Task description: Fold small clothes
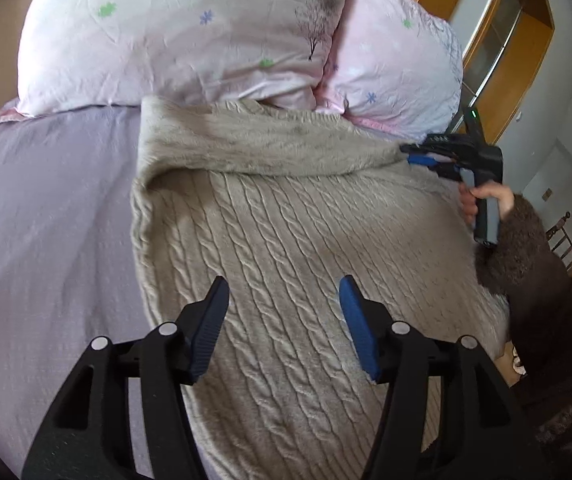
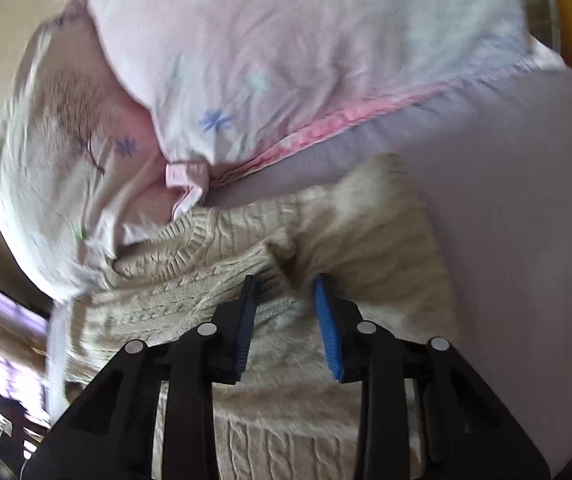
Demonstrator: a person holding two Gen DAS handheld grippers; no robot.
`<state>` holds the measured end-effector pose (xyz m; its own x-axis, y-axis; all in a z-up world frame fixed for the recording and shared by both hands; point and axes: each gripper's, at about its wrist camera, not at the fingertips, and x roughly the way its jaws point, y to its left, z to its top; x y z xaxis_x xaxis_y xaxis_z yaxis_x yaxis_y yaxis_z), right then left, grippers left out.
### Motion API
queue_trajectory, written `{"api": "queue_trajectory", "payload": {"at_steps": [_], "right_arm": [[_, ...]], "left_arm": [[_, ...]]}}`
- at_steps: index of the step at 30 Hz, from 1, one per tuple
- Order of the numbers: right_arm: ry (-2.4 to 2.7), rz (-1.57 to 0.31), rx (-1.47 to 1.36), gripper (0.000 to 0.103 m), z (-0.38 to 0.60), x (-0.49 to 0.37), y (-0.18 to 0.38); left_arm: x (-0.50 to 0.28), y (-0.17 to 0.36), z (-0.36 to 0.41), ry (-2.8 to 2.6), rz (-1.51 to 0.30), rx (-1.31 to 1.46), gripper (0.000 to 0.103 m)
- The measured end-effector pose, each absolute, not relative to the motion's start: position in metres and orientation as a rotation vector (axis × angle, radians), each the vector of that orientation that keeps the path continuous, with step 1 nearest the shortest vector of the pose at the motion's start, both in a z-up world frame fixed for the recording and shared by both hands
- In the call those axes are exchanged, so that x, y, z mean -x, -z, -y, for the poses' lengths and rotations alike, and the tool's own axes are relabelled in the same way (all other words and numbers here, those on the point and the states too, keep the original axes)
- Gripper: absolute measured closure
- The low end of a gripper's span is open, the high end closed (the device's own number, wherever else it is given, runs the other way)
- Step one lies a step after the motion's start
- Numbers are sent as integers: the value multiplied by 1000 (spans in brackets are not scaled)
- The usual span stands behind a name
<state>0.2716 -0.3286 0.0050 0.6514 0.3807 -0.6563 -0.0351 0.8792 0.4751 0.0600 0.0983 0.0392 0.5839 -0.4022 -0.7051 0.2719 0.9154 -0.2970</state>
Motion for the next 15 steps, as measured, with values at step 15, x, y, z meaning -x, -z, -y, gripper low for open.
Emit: {"api": "queue_trajectory", "payload": {"at_steps": [15], "right_arm": [[-106,-887,-326,97,345,-238,-22]], "left_arm": [[-48,-38,-114,336,-864,210,40]]}}
